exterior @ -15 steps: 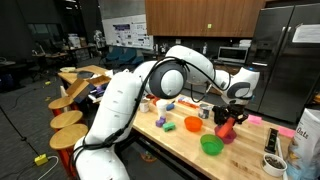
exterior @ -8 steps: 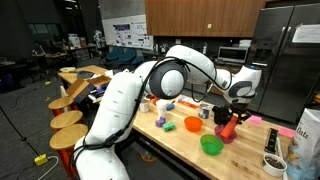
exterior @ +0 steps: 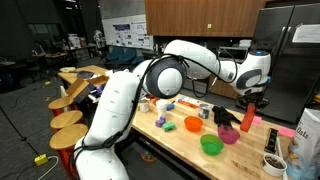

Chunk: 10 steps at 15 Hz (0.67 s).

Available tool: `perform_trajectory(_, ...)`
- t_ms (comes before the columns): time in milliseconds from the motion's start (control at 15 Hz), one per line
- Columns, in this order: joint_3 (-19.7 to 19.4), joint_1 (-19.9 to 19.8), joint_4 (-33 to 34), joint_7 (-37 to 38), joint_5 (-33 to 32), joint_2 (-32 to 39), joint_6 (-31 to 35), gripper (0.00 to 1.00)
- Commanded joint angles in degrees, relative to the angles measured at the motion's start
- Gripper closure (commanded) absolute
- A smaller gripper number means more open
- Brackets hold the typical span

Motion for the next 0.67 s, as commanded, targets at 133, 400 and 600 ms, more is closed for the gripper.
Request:
perform_trajectory(133,1.3,-0.91,0.55,-5.55,2.19,-3.07,5.77,0.87)
perform_trajectory(400,5.64,-2.81,1.16,-14.95,7.85,-4.26,9.75,0.87)
perform_trajectory(600,8.83,-3.97,1.6,-24.41,12.67,-5.14,12.32,0.87)
